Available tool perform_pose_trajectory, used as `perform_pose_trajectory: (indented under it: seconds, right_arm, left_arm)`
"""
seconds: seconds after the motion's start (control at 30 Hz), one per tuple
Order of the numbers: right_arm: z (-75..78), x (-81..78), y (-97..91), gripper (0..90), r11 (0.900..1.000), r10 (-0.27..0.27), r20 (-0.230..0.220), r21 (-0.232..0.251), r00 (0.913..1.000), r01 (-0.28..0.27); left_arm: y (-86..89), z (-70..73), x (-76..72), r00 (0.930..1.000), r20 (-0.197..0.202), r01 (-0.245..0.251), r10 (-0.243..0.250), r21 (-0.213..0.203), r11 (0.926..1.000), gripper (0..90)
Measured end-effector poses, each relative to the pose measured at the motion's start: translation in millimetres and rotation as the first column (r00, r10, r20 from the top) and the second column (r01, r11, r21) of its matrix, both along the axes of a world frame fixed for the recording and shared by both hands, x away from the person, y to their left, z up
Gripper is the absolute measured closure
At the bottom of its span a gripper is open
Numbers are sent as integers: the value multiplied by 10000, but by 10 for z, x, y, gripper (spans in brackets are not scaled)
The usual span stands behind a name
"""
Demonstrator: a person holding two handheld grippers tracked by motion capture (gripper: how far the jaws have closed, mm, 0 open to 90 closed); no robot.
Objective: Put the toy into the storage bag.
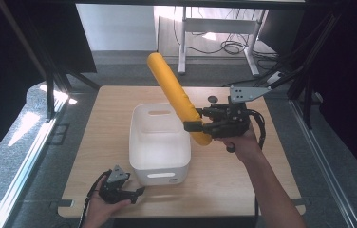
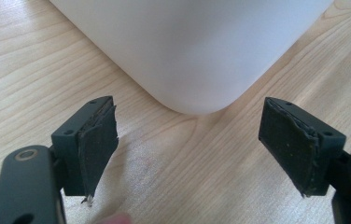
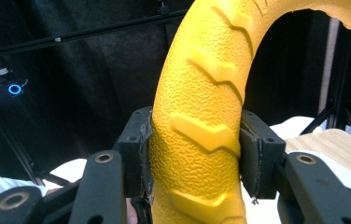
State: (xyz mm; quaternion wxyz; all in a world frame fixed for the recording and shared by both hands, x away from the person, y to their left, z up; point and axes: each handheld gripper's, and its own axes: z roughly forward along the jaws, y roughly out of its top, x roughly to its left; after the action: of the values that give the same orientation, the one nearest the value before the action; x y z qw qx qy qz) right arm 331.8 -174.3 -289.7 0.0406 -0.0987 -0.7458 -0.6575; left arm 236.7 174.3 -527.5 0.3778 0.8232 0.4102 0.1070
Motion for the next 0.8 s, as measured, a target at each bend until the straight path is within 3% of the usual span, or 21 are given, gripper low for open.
perform_pose_trajectory:
  seconds: [0.23, 0.8]
  right_arm:
    - [38, -64, 67, 520, 9992, 368, 44, 171, 9993, -369]
    - [-34, -80, 284, 519, 9957, 929, -113, -55, 9956, -930]
  left_arm:
    - [-9, -1, -4, 10000, -30, -5, 5, -11, 10000, 198]
    - [-28, -9, -3, 9999, -58, 84, -83, 17, 10000, 197]
